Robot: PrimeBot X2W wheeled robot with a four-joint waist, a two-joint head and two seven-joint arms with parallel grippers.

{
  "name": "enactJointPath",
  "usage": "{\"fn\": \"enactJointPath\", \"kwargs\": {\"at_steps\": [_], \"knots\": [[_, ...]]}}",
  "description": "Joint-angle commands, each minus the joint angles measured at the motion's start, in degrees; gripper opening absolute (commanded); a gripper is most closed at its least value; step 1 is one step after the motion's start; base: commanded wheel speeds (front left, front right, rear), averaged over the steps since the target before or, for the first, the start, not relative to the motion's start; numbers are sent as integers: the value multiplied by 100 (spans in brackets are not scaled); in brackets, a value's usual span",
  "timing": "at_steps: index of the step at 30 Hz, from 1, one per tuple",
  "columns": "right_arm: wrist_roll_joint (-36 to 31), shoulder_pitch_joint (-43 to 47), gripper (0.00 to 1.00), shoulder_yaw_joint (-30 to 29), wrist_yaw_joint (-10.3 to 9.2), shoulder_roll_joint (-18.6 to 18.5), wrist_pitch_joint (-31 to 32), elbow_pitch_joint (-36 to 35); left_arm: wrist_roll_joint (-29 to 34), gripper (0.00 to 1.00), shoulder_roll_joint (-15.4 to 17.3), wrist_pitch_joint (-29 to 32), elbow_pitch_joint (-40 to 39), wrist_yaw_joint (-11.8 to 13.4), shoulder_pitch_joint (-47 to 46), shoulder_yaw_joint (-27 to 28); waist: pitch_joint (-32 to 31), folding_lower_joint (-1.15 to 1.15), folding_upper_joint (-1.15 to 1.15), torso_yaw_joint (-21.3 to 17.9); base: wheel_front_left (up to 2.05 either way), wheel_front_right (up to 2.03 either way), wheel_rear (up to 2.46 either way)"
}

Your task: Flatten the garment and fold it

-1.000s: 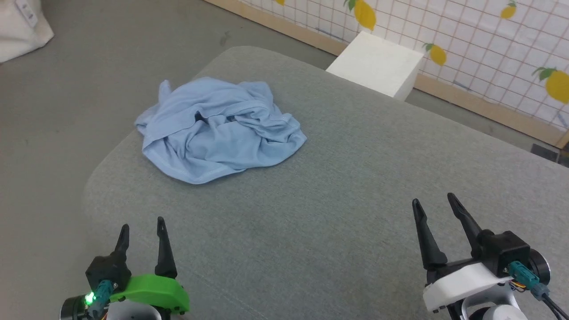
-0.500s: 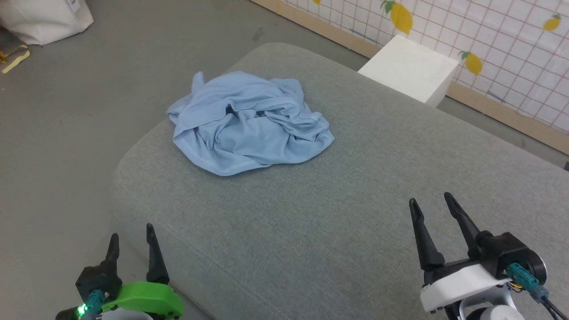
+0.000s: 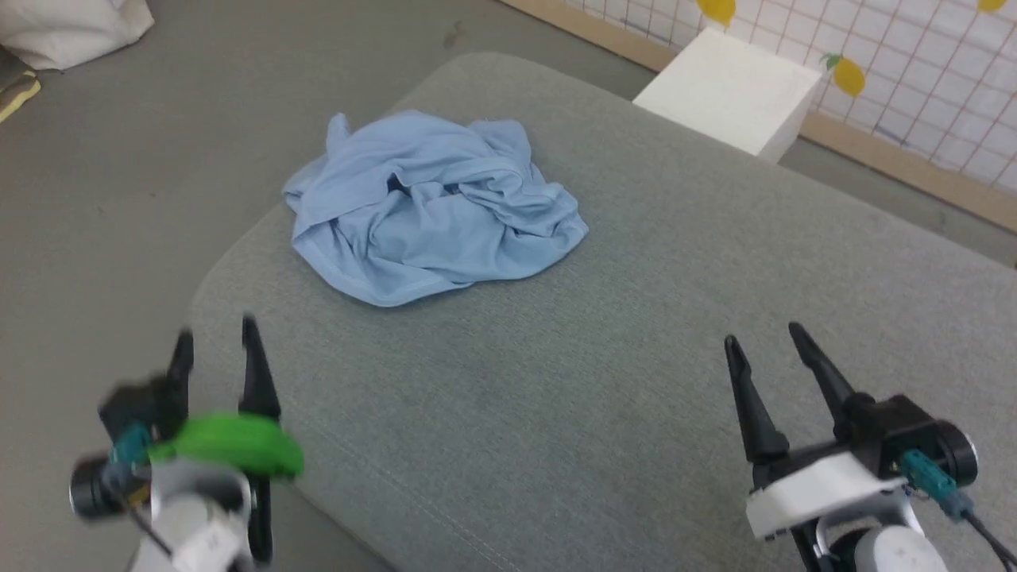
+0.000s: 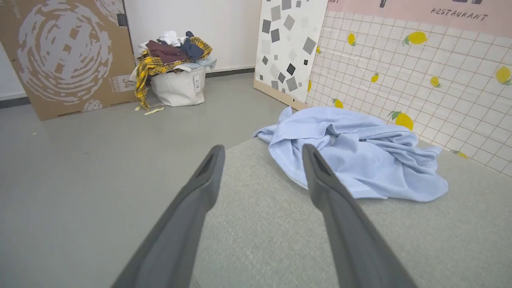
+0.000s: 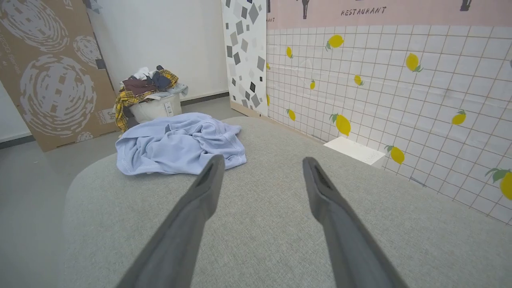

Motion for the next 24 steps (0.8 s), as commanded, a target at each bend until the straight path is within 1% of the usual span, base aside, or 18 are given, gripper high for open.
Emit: {"fn": "enactJointPath", "kwargs": {"at_steps": [1, 6, 10, 12, 14, 20, 24], "knots": [[-74, -153, 100, 24, -9, -3, 58, -80, -94, 100, 88, 97, 89, -111, -390, -22, 391, 0, 0, -324, 0, 0, 0], [-306, -431, 100, 79, -9, -5, 248, -326, -286, 100, 307, 500, 550, -494, -1596, -108, 1101, 0, 0, -826, 0, 0, 0], [-397, -635, 100, 127, -9, -82, 344, -479, -387, 100, 574, 846, 967, -818, -2417, -169, 1649, 0, 0, -1234, 0, 0, 0], [-408, -740, 100, 162, -9, -138, 378, -537, -483, 100, 732, 1057, 1206, -959, -2767, -157, 1906, 0, 0, -1436, 0, 0, 0], [-408, -842, 100, 192, -9, -194, 397, -584, -608, 100, 858, 1275, 1416, -1043, -3052, -118, 2127, 0, 0, -1620, 0, 0, 0], [-381, -1128, 100, 255, -9, -302, 409, -721, -1090, 100, 1069, 2125, 1923, -1120, -3615, 71, 2698, 0, 0, -2068, 0, 0, 0], [-354, -1240, 100, 278, -9, -331, 388, -768, -1419, 100, 1121, 2699, 2220, -1023, -3806, 253, 2957, 0, 0, -2280, 0, 0, 0]]}}
